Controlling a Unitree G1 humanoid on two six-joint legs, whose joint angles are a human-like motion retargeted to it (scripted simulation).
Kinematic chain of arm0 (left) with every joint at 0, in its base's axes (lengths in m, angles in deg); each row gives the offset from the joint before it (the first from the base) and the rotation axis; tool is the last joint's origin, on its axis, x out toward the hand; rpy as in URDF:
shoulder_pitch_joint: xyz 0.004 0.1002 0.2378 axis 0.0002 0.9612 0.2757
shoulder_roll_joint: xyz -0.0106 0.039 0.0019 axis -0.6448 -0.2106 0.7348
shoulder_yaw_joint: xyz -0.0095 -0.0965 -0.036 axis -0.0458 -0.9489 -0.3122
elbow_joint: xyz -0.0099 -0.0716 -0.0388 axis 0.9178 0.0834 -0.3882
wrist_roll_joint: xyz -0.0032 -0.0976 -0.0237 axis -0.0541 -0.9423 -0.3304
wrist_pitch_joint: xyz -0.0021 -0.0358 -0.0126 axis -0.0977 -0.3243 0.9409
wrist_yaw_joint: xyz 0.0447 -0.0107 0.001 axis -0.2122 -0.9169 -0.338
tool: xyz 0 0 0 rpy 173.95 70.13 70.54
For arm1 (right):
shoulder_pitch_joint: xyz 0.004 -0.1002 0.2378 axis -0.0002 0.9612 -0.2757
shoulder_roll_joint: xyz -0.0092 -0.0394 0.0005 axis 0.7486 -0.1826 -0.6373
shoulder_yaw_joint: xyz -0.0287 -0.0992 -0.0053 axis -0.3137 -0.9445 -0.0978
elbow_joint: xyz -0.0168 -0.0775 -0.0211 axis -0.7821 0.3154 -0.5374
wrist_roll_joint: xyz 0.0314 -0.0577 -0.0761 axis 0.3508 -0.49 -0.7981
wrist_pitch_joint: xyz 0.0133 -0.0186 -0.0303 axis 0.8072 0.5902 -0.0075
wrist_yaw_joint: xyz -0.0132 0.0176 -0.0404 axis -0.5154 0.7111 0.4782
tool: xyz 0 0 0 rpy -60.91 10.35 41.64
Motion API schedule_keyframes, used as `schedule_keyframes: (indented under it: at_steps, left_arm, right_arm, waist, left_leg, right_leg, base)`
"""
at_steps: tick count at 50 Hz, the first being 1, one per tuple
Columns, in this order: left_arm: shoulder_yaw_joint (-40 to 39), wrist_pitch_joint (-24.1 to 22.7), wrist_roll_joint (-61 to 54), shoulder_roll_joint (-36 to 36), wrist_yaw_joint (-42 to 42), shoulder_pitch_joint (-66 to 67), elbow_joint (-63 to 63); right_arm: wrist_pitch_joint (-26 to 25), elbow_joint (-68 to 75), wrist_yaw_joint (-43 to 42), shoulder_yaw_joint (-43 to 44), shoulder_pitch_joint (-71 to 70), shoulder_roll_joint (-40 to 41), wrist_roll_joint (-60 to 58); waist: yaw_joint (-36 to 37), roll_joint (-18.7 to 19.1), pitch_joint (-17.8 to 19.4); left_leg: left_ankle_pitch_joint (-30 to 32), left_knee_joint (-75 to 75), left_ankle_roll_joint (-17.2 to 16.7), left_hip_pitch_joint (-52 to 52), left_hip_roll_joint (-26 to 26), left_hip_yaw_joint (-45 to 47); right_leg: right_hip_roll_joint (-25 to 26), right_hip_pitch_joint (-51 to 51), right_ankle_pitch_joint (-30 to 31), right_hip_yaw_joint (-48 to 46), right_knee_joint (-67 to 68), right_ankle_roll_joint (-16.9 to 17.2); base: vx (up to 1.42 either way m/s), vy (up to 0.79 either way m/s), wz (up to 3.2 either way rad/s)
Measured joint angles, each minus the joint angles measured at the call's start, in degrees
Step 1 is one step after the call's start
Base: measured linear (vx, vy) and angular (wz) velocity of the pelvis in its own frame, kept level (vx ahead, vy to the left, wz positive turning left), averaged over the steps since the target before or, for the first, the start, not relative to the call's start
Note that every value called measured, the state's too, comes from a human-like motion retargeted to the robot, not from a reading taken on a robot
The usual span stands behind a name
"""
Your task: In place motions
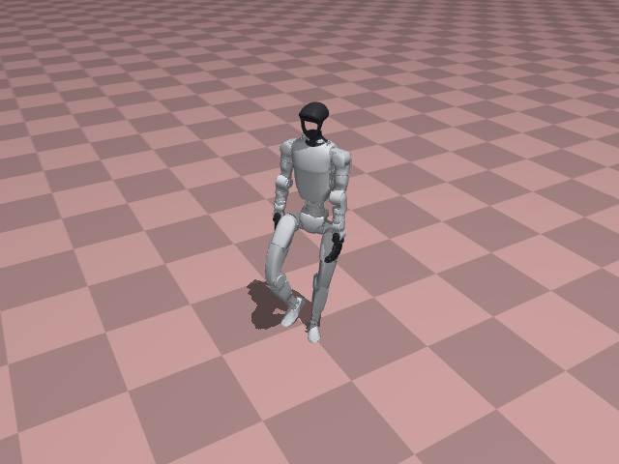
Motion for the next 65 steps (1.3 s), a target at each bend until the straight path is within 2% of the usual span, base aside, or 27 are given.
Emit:
schedule_keyframes:
  at_steps: [2, 5, 7, 10, 13, 18, 21, 23, 24, 25, 27, 30, 32, 35, 38, 41, 45, 52, 59, 65]
  left_arm:
    - [-0.48, -0.03, -0.96, 0.06, -0.60, -3.20, 2.43]
    - [-1.96, -0.66, -0.91, 0.94, 1.12, -6.90, 6.36]
    - [-0.91, -1.69, -2.24, 1.53, 2.12, -8.81, 9.10]
    - [0.29, -3.19, -3.39, 2.01, 3.06, -11.01, 13.12]
    - [0.14, -3.90, -2.64, 2.38, 3.55, -11.99, 15.75]
    - [0.71, -4.87, -1.86, 2.57, 4.46, -10.23, 16.99]
    - [1.23, -4.44, -1.02, 2.40, 3.76, -7.49, 14.18]
    - [1.34, -3.47, -0.52, 2.00, 3.17, -6.10, 11.20]
    - [1.30, -2.57, -0.19, 1.86, 2.68, -5.06, 9.32]
    - [1.23, -1.51, 0.19, 1.72, 2.06, -3.82, 7.22]
    - [0.64, 0.29, 2.29, 1.24, 0.07, -1.55, 3.57]
    - [0.56, 2.62, 7.06, 1.68, -1.22, 2.74, -2.37]
    - [1.56, 3.20, 6.72, 1.30, -1.44, 4.43, -5.00]
    - [1.53, 2.31, 7.02, 1.01, -4.29, 7.93, -5.39]
    - [-0.56, 2.76, 10.21, 2.14, -4.77, 9.31, -5.44]
    - [-1.49, 2.12, 10.04, 2.50, -3.77, 9.70, -4.52]
    - [0.61, 2.51, 11.42, 1.75, -2.74, 10.24, -2.55]
    - [0.35, 1.81, 9.39, 1.64, -4.56, 7.64, -0.75]
    - [1.41, 0.79, 6.92, 2.10, -5.79, 5.32, 0.06]
    - [3.55, 0.35, 9.01, 2.09, -7.23, 5.06, 0.48]
  right_arm:
    - [-1.15, 1.88, 0.92, 1.93, 1.46, -1.44, 0.38]
    - [-2.04, 4.65, 1.43, 4.56, 4.68, -3.55, 0.83]
    - [-2.54, 6.13, 1.23, 6.11, 7.49, -5.06, 0.49]
    - [-3.28, 8.21, -0.15, 7.72, 10.72, -6.69, -0.61]
    - [-4.06, 10.26, -0.93, 7.87, 12.11, -7.66, -1.11]
    - [-4.46, 10.95, -1.52, 7.06, 13.30, -7.29, -0.90]
    - [-4.22, 9.27, -0.90, 6.15, 11.87, -5.87, -0.42]
    - [-4.10, 7.68, -0.23, 5.27, 10.67, -4.50, -0.03]
    - [-3.94, 6.42, -0.09, 4.60, 9.95, -3.61, 0.02]
    - [-3.73, 4.95, 0.00, 3.81, 9.12, -2.60, 0.01]
    - [-4.52, 2.03, 0.94, 1.85, 8.06, -0.60, -0.39]
    - [-5.48, -2.95, 5.33, -0.74, 4.58, 2.18, -3.01]
    - [-4.17, -7.77, 6.79, -3.50, 2.20, 3.43, -5.24]
    - [-0.70, -13.50, 7.38, -9.09, -0.83, 4.44, -7.57]
    - [0.91, -15.18, 7.03, -11.75, -2.27, 5.15, -7.03]
    - [0.21, -14.13, 7.79, -10.83, -1.95, 5.68, -4.24]
    - [-0.87, -10.62, 10.49, -9.59, 0.60, 4.74, -2.17]
    - [-4.28, -3.27, 5.03, -5.32, 3.19, 2.26, -4.52]
    - [-5.87, 0.12, 5.09, 0.56, 5.36, -0.07, -2.96]
    - [-6.86, 1.13, 5.36, 1.66, 5.83, -1.25, -3.47]
  waist:
    - [-3.80, 1.04, 1.22]
    - [-8.32, 2.33, 1.39]
    - [-9.47, 2.97, 0.95]
    - [-9.60, 2.74, 0.95]
    - [-8.77, 2.01, 0.57]
    - [-6.91, 1.87, -0.94]
    - [-5.06, 0.35, -2.80]
    - [-4.51, -1.29, -3.23]
    - [-4.38, -1.92, -3.69]
    - [-4.20, -2.47, -4.29]
    - [-2.02, -4.78, -5.85]
    - [2.86, -6.14, -7.75]
    - [2.67, -5.76, -6.51]
    - [0.35, -4.87, -5.53]
    - [-3.97, -3.67, -6.08]
    - [-3.64, -4.00, -5.57]
    - [0.37, -4.96, -6.85]
    - [0.34, -5.03, -7.08]
    - [0.09, -4.82, -7.00]
    - [0.31, -4.44, -7.23]
  left_leg:
    - [1.15, -0.67, 0.12, -0.52, 1.52, 0.84]
    - [2.45, -1.11, -0.18, -2.34, 3.45, 0.09]
    - [2.58, -1.08, -0.03, -3.29, 3.86, -1.27]
    - [2.10, -0.64, 0.02, -3.35, 4.00, -1.44]
    - [1.46, -0.63, 0.00, -2.59, 3.39, 0.10]
    - [0.78, -1.39, -0.89, -1.15, 3.13, 3.03]
    - [-0.14, -1.77, -1.06, -0.31, 0.45, 5.20]
    - [-0.76, -1.75, -1.08, 0.65, -1.54, 5.98]
    - [-1.10, -1.59, -1.10, 0.85, -2.60, 6.03]
    - [-1.46, -1.38, -1.14, 0.95, -3.67, 6.05]
    - [-1.78, -1.48, -1.25, 1.63, -6.02, 7.06]
    - [-1.31, -1.34, -1.08, 0.51, -6.98, 8.63]
    - [-1.48, -1.02, -1.53, 0.63, -6.09, 9.11]
    - [-2.15, -1.11, -1.94, 1.05, -5.77, 9.54]
    - [-2.16, -1.59, -2.68, 1.23, -5.67, 6.63]
    - [-1.85, -1.23, -2.58, 1.23, -5.39, 6.19]
    - [-1.51, -0.82, -2.82, 0.64, -4.87, 8.71]
    - [-1.34, -0.09, -3.59, -0.22, -4.09, 7.36]
    - [-0.93, 0.02, -3.61, -0.74, -3.98, 6.54]
    - [-1.00, -0.10, -3.78, -0.73, -3.78, 6.75]
  right_leg:
    - [-1.33, -7.52, -3.06, 0.06, 12.28, -0.66]
    - [-1.40, -17.41, -5.30, 1.36, 24.26, 1.08]
    - [-1.42, -21.35, -5.97, 1.50, 28.00, 1.90]
    - [-2.57, -22.58, -6.42, 0.91, 29.12, 1.23]
    - [-2.63, -20.40, -6.48, 1.55, 25.65, 1.15]
    - [3.05, -9.04, -3.61, 3.47, 6.86, 3.39]
    - [7.01, 1.77, -0.99, 8.05, -13.28, 5.20]
    - [7.27, 9.52, 2.13, 9.16, -27.07, 7.44]
    - [6.31, 13.65, -2.47, 5.80, -33.59, 7.83]
    - [5.00, 17.99, -10.19, 0.76, -40.05, 7.75]
    - [3.72, 20.60, -10.45, -3.68, -45.94, 5.82]
    - [3.47, 19.44, -7.23, 3.43, -50.18, 9.05]
    - [3.24, 20.52, -5.64, -3.48, -51.90, 9.86]
    - [4.84, 19.81, -5.98, 2.47, -51.83, 9.00]
    - [4.42, 19.33, -6.22, -1.75, -51.52, 8.62]
    - [4.85, 20.11, -6.38, -1.97, -51.51, 8.37]
    - [5.37, 20.01, -6.43, 0.50, -51.60, 7.80]
    - [5.36, 20.02, -7.16, -0.99, -51.43, 7.65]
    - [5.37, 20.38, -7.18, -2.36, -51.83, 7.61]
    - [5.50, 20.39, -7.20, -2.16, -51.82, 7.45]
  base:
    - [-0.24, 0.02, 0.70]
    - [-0.14, -0.02, 0.78]
    - [0.01, -0.01, 0.49]
    - [0.01, 0.00, 0.08]
    - [0.06, -0.01, -0.35]
    - [0.14, -0.01, -0.43]
    - [0.23, 0.01, -0.38]
    - [0.24, -0.03, -0.14]
    - [0.30, -0.06, 0.05]
    - [0.34, -0.04, -0.18]
    - [0.37, -0.04, -0.55]
    - [0.22, -0.04, -0.63]
    - [-0.03, -0.03, -0.42]
    - [0.09, 0.03, -0.17]
    - [0.09, -0.01, 0.72]
    - [0.03, -0.13, 0.15]
    - [0.13, -0.08, -0.40]
    - [0.01, -0.02, 0.14]
    - [0.02, -0.02, 0.13]
    - [0.00, 0.00, 0.00]
